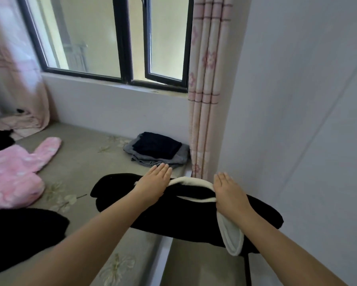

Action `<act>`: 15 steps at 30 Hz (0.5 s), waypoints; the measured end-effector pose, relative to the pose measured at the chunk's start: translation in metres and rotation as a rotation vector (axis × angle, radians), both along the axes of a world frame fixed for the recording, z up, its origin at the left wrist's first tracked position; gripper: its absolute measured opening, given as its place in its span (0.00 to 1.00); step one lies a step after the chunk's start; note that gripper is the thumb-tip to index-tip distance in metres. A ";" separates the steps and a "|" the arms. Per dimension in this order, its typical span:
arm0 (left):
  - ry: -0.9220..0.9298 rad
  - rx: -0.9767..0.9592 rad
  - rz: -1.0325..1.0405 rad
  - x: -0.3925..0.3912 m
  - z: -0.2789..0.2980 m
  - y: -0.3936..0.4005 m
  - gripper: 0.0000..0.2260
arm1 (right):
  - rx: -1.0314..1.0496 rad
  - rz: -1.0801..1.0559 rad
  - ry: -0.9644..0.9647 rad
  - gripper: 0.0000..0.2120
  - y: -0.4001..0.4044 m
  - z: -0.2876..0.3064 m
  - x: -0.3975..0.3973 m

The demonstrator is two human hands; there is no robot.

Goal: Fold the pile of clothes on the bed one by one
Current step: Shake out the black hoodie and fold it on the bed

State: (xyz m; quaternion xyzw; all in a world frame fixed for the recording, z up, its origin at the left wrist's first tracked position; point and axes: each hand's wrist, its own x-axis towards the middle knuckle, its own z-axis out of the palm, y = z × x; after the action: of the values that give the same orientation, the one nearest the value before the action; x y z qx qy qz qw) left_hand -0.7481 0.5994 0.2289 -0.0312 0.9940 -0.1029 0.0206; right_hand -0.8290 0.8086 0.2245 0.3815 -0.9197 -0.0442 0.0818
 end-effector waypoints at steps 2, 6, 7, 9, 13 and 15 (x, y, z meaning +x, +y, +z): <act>-0.011 -0.012 0.041 -0.038 -0.004 -0.011 0.28 | -0.010 0.033 -0.005 0.32 -0.016 -0.005 -0.045; -0.084 0.026 0.199 -0.110 -0.017 -0.031 0.28 | -0.103 0.101 0.020 0.27 -0.056 -0.016 -0.135; -0.090 0.047 0.236 -0.126 -0.021 -0.039 0.28 | -0.149 0.147 0.059 0.25 -0.068 -0.018 -0.154; -0.087 0.070 0.286 -0.157 -0.027 -0.060 0.27 | -0.198 0.202 0.105 0.21 -0.092 -0.018 -0.190; -0.041 0.039 0.365 -0.216 -0.035 -0.111 0.28 | -0.270 0.287 0.092 0.16 -0.149 -0.021 -0.260; -0.032 0.006 0.384 -0.247 -0.040 -0.142 0.29 | -0.263 0.325 0.081 0.15 -0.182 -0.026 -0.296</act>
State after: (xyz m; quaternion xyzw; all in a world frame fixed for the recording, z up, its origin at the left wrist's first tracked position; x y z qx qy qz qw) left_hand -0.9948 0.4569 0.1889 -0.2186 0.9696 -0.0948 0.0556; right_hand -1.1246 0.6270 0.1984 0.5088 -0.8398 0.0747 0.1740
